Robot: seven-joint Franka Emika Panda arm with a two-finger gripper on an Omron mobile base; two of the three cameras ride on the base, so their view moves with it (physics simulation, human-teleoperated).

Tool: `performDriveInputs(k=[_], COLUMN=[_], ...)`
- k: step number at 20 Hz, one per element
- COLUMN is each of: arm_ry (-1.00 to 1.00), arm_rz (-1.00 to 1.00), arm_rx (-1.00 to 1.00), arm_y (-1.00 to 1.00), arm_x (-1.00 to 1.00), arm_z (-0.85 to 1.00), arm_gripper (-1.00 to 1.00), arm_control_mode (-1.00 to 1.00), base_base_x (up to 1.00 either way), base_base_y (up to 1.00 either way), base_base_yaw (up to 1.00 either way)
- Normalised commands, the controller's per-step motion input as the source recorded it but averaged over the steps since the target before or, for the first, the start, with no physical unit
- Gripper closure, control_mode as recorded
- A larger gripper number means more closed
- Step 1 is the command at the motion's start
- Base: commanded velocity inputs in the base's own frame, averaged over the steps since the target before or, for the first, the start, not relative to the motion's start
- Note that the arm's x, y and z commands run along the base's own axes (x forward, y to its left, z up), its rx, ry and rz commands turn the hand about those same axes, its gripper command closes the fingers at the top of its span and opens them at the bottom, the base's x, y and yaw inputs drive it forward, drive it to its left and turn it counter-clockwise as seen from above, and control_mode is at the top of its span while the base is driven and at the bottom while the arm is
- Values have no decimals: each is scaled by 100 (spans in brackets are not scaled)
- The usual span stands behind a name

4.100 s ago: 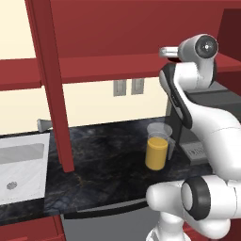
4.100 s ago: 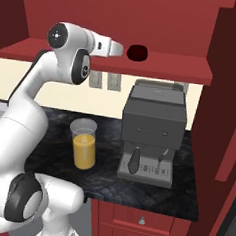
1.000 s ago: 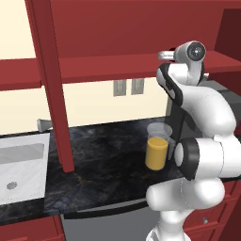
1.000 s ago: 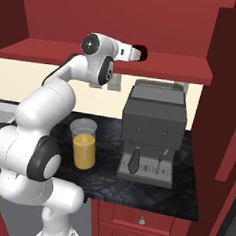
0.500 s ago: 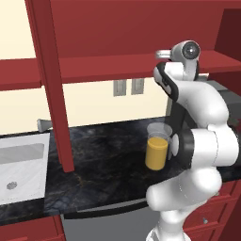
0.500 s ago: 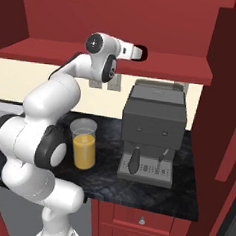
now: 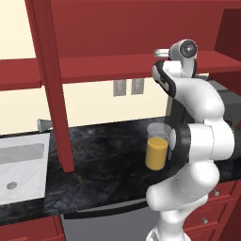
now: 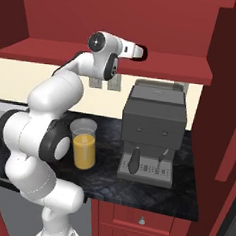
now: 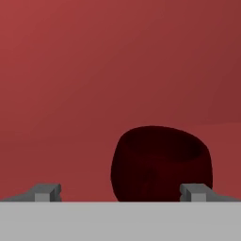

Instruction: There is a tray on the dining counter. Grab the cup, mug, and pitcher and place them on the tray. The pitcher may be placed next to the tray if it cannot fit the tray.

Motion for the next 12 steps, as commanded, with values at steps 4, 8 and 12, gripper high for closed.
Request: performDriveInputs(k=[4, 8, 12], arm_ry=[0, 0, 0], arm_rz=[0, 0, 0], arm_rx=[0, 0, 0], arm_y=[-6, -13, -15], arm_x=[7, 6, 6], arm_z=[0, -5, -4], arm_gripper=[-100, -100, -100], arm_control_mode=[-100, -100, -100], base_base_x=[0, 0, 0], base_base_y=[0, 0, 0], base_base_yaw=[0, 0, 0])
